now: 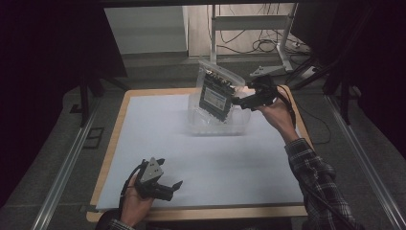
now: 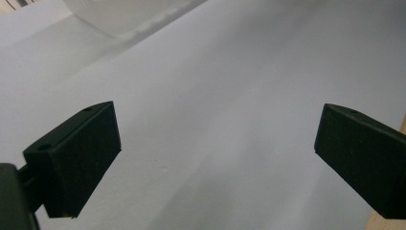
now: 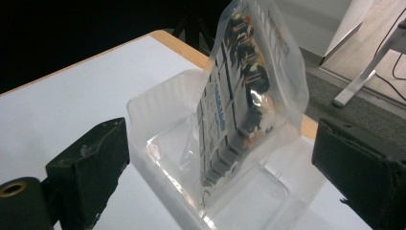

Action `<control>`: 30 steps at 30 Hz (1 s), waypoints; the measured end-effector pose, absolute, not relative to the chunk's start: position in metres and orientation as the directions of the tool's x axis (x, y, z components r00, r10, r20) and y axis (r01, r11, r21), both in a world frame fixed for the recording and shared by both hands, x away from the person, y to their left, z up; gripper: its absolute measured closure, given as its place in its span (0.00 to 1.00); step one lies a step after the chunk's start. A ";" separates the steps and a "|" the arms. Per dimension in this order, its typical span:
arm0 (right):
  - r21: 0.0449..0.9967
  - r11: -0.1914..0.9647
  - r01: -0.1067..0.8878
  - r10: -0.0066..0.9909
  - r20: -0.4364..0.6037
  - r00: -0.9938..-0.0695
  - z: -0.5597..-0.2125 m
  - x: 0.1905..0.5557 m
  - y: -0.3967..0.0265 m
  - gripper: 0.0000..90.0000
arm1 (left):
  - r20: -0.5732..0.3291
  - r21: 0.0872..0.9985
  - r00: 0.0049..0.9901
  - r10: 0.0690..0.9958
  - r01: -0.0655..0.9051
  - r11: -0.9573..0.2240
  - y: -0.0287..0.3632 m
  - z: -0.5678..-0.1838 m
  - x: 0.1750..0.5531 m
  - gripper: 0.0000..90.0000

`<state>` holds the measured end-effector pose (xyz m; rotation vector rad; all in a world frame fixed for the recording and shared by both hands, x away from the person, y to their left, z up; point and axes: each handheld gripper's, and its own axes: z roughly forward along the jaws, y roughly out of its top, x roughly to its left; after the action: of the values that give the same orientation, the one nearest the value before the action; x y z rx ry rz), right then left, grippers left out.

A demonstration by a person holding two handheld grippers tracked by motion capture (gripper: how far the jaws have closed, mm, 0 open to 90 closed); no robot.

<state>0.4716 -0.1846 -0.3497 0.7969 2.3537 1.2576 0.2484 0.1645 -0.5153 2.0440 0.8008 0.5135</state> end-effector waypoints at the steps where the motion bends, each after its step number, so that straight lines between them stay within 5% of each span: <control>1: 0.839 0.447 0.309 0.625 -0.046 -0.779 -0.350 0.469 -0.186 0.06 | 0.068 0.833 0.708 0.703 0.347 -0.431 0.164 -0.515 0.248 0.01; 30: 0.838 0.455 0.300 0.629 -0.063 -0.775 -0.387 0.392 -0.233 0.02 | 0.074 0.819 0.695 0.716 0.368 -0.441 0.161 -0.514 0.247 0.01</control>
<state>0.3918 -0.2329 -0.3869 0.7858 2.3445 1.2430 0.2470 0.1612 -0.5137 2.0674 0.8279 0.5289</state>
